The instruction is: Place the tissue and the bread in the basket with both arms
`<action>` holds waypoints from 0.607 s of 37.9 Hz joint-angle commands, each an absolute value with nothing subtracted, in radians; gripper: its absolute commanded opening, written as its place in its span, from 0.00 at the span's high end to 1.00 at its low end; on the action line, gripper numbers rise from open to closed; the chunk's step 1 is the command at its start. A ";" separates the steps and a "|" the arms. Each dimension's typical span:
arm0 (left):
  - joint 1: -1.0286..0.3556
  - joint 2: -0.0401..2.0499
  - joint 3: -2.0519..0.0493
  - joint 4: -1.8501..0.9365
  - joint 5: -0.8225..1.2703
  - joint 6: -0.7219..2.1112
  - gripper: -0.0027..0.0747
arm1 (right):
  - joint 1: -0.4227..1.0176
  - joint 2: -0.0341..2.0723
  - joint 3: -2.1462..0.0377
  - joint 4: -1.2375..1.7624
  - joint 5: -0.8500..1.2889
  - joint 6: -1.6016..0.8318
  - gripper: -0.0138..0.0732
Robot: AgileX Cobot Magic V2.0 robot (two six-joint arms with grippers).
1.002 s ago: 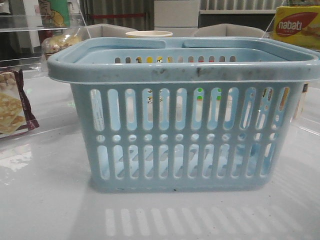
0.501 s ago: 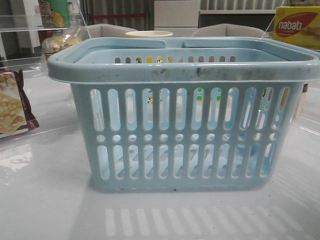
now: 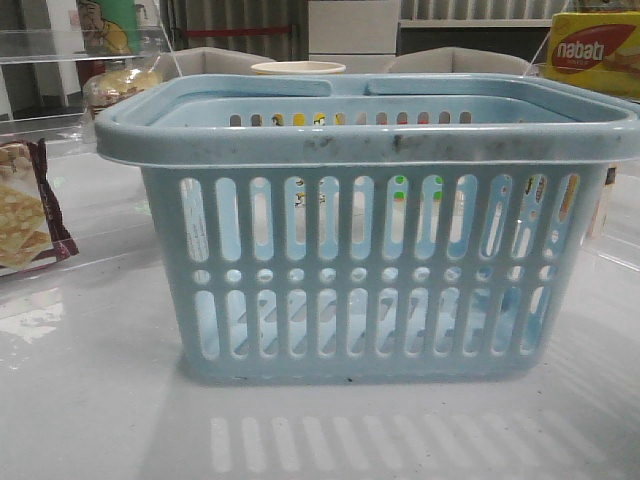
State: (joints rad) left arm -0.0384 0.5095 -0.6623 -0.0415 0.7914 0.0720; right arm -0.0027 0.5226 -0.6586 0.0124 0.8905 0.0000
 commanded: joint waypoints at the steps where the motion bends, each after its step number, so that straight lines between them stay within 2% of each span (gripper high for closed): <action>1: -0.045 0.534 -0.688 -0.050 0.718 0.060 0.85 | -0.007 0.549 -0.694 0.011 0.829 -0.006 0.80; 4: -0.045 0.538 -0.688 -0.050 0.712 0.060 0.79 | -0.007 0.557 -0.694 0.011 0.828 -0.010 0.75; 6: -0.045 0.538 -0.688 -0.046 0.705 0.060 0.72 | -0.007 0.560 -0.694 0.010 0.828 -0.012 0.66; 11: -0.045 0.538 -0.688 -0.047 0.694 0.064 0.41 | -0.007 0.560 -0.688 0.000 0.820 -0.017 0.38; 14: -0.045 0.538 -0.688 -0.047 0.691 0.064 0.26 | -0.007 0.560 -0.662 -0.015 0.798 -0.017 0.28; 23: -0.045 0.538 -0.688 -0.047 0.691 0.064 0.26 | -0.008 0.618 -0.662 -0.071 0.696 0.039 0.27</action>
State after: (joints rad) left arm -0.0384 0.5277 -0.6602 -0.0415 0.7697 0.0720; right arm -0.0027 0.5750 -0.6119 -0.0215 0.8027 0.0098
